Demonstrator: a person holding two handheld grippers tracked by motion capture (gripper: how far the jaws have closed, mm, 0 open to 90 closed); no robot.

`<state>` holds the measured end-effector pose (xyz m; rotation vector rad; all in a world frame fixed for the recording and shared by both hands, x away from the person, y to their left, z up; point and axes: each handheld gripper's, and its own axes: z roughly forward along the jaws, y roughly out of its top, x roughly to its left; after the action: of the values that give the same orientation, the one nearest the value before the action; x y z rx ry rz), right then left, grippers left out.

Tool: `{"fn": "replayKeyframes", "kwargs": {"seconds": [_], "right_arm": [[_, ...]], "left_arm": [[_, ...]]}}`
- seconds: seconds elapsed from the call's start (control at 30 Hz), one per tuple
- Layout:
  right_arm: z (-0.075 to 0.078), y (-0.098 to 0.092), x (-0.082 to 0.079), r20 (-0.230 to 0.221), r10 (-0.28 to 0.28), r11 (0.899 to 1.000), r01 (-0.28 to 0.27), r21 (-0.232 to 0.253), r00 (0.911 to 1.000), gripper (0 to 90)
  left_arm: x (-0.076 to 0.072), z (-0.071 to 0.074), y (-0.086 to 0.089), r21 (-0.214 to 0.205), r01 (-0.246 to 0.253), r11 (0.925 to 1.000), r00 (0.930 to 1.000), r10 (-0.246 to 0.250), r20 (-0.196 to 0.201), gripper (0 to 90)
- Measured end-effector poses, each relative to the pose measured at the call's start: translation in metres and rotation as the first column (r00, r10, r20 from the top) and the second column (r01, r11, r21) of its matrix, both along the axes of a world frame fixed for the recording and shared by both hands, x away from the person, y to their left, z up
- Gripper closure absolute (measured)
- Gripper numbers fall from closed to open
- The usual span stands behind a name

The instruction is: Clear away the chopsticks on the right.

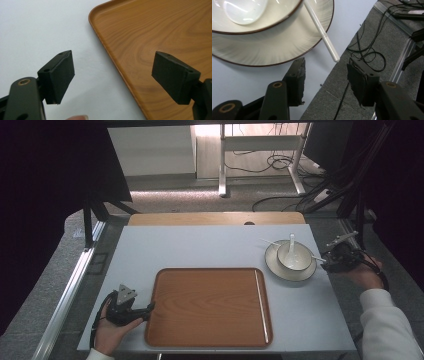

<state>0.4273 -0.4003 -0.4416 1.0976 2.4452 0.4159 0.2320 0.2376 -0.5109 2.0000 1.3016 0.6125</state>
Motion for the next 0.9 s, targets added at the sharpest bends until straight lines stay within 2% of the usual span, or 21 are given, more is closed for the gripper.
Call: {"fn": "replayKeyframes", "kwargs": {"seconds": [0.17,0.37,0.43,0.57,0.73,0.8,0.87,0.9], "right_arm": [[-0.008,-0.001,0.011,-0.017,0.019,0.999,-0.019,-0.032,0.9997,52.6],[-0.014,0.002,0.023,-0.019,0.045,0.993,-0.047,-0.107,0.9988,57.3],[-0.017,0.001,0.028,-0.035,0.048,0.994,-0.051,-0.095,0.9982,57.6],[-0.021,0.001,0.034,-0.041,0.063,0.992,-0.067,-0.108,0.9972,58.2],[-0.024,0.005,0.038,-0.038,0.099,0.984,-0.104,-0.142,0.9943,60.7],[-0.025,0.010,0.040,-0.046,0.124,0.977,-0.130,-0.170,0.9912,65.3],[-0.025,0.011,0.041,-0.044,0.126,0.976,-0.132,-0.176,0.9910,66.3],[-0.025,0.012,0.042,-0.048,0.140,0.972,-0.147,-0.184,0.9889,67.5]], "left_arm": [[0.001,-0.001,0.001,0.003,-0.005,1.0000,1.0000,0.005,-0.004,17.9],[0.001,-0.002,0.000,0.004,-0.008,1.0000,1.0000,0.008,-0.006,17.9],[0.001,-0.003,0.000,0.005,-0.009,0.9999,0.9999,0.009,-0.006,17.9],[0.001,-0.003,0.002,0.012,-0.010,0.9999,0.9999,0.011,-0.012,17.9],[0.001,-0.004,0.001,0.008,-0.013,0.9999,0.9998,0.014,-0.012,17.9],[0.001,-0.004,0.001,0.009,-0.013,0.9999,0.9998,0.013,-0.013,17.9],[0.001,-0.004,0.001,0.009,-0.013,0.9999,0.9998,0.013,-0.012,17.9],[0.001,-0.004,0.002,0.010,-0.013,0.9999,0.9998,0.013,-0.012,17.9]]}}
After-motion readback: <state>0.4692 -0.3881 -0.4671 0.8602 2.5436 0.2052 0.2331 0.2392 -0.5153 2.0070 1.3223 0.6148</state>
